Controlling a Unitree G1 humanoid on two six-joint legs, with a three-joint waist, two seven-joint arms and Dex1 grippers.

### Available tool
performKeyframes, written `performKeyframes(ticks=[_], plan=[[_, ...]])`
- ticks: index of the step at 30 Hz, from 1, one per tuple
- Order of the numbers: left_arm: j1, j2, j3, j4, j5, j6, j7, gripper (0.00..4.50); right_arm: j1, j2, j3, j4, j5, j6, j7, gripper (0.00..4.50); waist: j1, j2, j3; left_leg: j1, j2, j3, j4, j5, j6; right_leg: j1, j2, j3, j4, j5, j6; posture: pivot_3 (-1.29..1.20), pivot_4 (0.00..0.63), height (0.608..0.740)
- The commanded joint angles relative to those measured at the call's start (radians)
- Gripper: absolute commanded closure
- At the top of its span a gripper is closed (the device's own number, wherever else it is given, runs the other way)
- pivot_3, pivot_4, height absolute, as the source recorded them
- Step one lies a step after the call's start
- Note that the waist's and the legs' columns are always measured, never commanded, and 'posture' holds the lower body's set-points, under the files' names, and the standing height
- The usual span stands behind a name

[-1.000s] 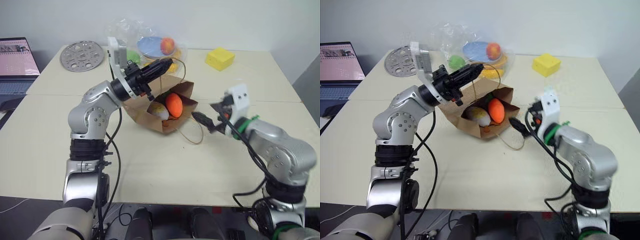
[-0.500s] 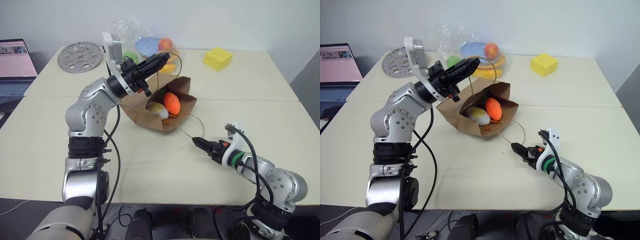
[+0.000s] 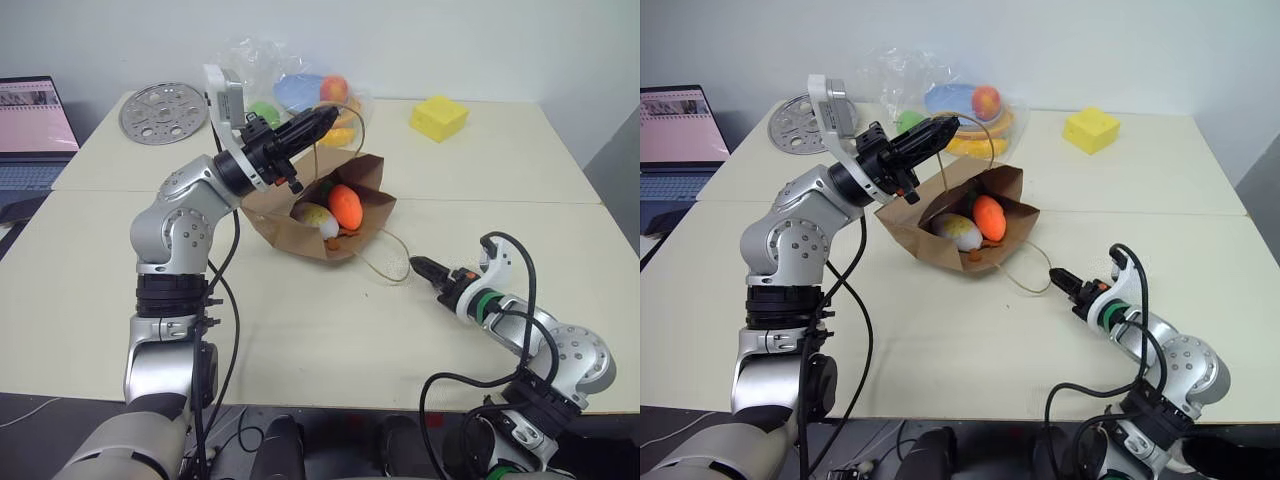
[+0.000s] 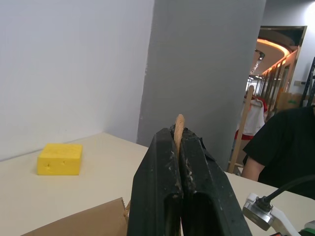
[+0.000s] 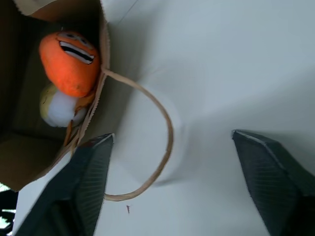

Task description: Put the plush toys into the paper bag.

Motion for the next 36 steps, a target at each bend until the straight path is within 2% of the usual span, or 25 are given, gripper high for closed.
performKeyframes(ticks=[1, 8, 13, 16, 21, 26, 36], plan=[[-0.015, 0.006, 0.007, -0.031, -0.005, -0.013, 0.003, 4.50, -0.059, 0.206, -0.014, 0.016, 0.062, 0.010, -0.030, 1.96, -0.002, 0.000, 0.000, 0.000, 0.000, 0.000, 0.000, 0.000, 0.000, 0.000, 0.000, 0.000, 0.000, 0.000, 0.000, 0.00, 0.150, 0.740], [-0.018, 0.007, 0.006, -0.029, -0.003, -0.013, 0.002, 4.50, -0.039, 0.165, 0.039, 0.037, 0.150, 0.010, -0.055, 4.38, -0.004, 0.000, 0.000, 0.000, 0.000, 0.000, 0.000, 0.000, 0.000, 0.000, 0.000, 0.000, 0.000, 0.000, 0.000, 0.00, 0.150, 0.740], [-0.012, 0.009, 0.007, -0.035, -0.004, -0.011, 0.005, 4.50, -0.040, 0.125, 0.038, 0.030, 0.219, 0.010, -0.065, 4.45, -0.004, 0.000, 0.000, 0.000, 0.000, 0.000, 0.000, 0.000, 0.000, 0.000, 0.000, 0.000, 0.000, 0.000, 0.000, 0.00, 0.150, 0.740], [-0.007, 0.008, 0.008, -0.041, -0.007, -0.008, 0.009, 4.50, -0.012, 0.071, 0.035, 0.048, 0.328, 0.010, -0.069, 3.89, -0.004, 0.000, 0.000, 0.000, 0.000, 0.000, 0.000, 0.000, 0.000, 0.000, 0.000, 0.000, 0.000, 0.000, 0.000, 0.00, 0.150, 0.740], [-0.009, 0.006, 0.005, -0.039, -0.004, -0.012, 0.010, 4.50, 0.007, 0.047, 0.043, 0.078, 0.402, 0.010, -0.129, 2.13, -0.004, 0.000, 0.000, 0.000, 0.000, 0.000, 0.000, 0.000, 0.000, 0.000, 0.000, 0.000, 0.000, 0.000, 0.000, 0.00, 0.150, 0.740], [-0.007, 0.007, 0.004, -0.042, -0.005, -0.010, 0.014, 4.50, 0.024, 0.079, 0.046, 0.088, 0.428, 0.010, -0.204, 0.35, -0.003, 0.000, 0.000, 0.000, 0.000, 0.000, 0.000, 0.000, 0.000, 0.000, 0.000, 0.000, 0.000, 0.000, 0.000, 0.00, 0.150, 0.740], [-0.010, 0.011, -0.002, -0.040, 0.000, -0.009, 0.012, 4.50, 0.043, 0.088, 0.037, 0.108, 0.449, 0.009, -0.277, 0.35, -0.004, 0.000, 0.000, 0.000, 0.000, 0.000, 0.000, 0.000, 0.000, 0.000, 0.000, 0.000, 0.000, 0.000, 0.000, 0.00, 0.150, 0.740]])
